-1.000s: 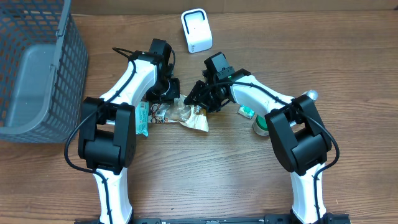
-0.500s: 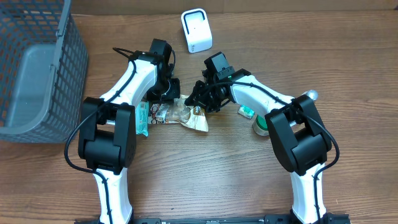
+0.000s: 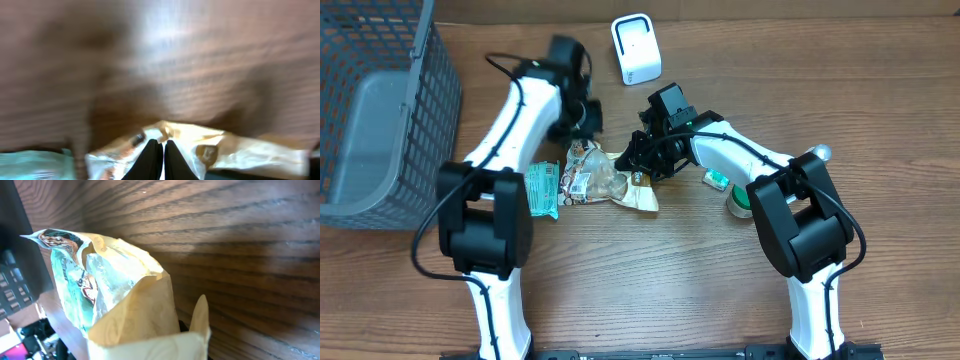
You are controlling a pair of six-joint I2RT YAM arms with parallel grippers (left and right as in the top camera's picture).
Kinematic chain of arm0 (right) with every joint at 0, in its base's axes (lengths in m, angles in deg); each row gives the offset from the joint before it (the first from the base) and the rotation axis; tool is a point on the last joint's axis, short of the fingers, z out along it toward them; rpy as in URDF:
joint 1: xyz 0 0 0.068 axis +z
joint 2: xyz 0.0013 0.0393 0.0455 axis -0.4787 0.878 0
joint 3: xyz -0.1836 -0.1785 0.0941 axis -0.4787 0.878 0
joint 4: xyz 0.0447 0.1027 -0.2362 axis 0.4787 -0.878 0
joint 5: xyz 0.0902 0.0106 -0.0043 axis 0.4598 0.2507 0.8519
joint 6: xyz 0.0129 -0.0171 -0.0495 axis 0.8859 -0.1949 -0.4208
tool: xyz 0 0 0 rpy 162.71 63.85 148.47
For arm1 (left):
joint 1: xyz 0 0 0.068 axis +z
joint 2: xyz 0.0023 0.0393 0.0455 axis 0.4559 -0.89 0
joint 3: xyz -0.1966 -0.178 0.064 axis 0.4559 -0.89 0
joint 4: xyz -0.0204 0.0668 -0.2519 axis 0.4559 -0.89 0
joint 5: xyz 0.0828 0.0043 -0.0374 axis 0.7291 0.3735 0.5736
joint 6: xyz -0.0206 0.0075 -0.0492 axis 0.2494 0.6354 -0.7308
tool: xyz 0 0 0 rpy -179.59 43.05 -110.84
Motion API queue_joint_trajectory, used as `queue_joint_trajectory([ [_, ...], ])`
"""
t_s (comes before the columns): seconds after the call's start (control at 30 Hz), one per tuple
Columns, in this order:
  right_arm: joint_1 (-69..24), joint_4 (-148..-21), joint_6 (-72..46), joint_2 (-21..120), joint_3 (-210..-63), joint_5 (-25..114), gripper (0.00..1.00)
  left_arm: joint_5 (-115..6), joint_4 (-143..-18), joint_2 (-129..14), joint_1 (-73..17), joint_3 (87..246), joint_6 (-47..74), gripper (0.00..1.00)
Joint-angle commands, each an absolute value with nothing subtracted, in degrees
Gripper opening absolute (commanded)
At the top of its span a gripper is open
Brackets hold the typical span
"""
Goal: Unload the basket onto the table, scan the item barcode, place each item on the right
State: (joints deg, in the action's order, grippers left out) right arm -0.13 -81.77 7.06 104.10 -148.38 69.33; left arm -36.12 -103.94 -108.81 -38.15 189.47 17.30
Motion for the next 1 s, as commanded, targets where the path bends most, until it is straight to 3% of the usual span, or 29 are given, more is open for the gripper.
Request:
queue_joint_trajectory([
  [0.0, -0.5, -81.77, 0.53, 98.77, -148.31, 70.09, 0.12, -36.47, -105.36, -104.3, -34.85, 195.28, 18.53, 0.1],
  [0.1, -0.61, -81.97, -1.7, 96.63, -148.31, 70.09, 0.12, -36.27, -105.29, -104.0, -32.93, 196.29, 18.5, 0.2],
  [0.17, -0.61, -82.45, -6.03, 94.09, -148.31, 70.09, 0.12, -33.49, -105.34, -104.04, -31.53, 195.7, 18.55, 0.31],
  [0.43, -0.61, -86.45, -13.64, 87.86, -148.31, 63.03, 0.08, -21.69, -105.78, -104.09, -30.09, 194.62, 21.34, 0.44],
  [0.5, -0.68, -86.54, -16.15, 86.68, -148.34, 63.12, 0.04, -20.45, -105.78, -104.09, -30.09, 194.62, 21.3, 0.67],
  [0.57, -0.74, -86.47, -16.94, 85.37, -148.49, 63.03, 0.04, -20.49, -105.75, -104.09, -30.09, 194.62, 21.28, 1.0],
  [0.97, -0.88, -105.6, -22.73, 84.1, -167.83, 46.29, 0.04, -20.49, -105.73, -104.09, -30.15, 194.62, 21.28, 1.0],
])
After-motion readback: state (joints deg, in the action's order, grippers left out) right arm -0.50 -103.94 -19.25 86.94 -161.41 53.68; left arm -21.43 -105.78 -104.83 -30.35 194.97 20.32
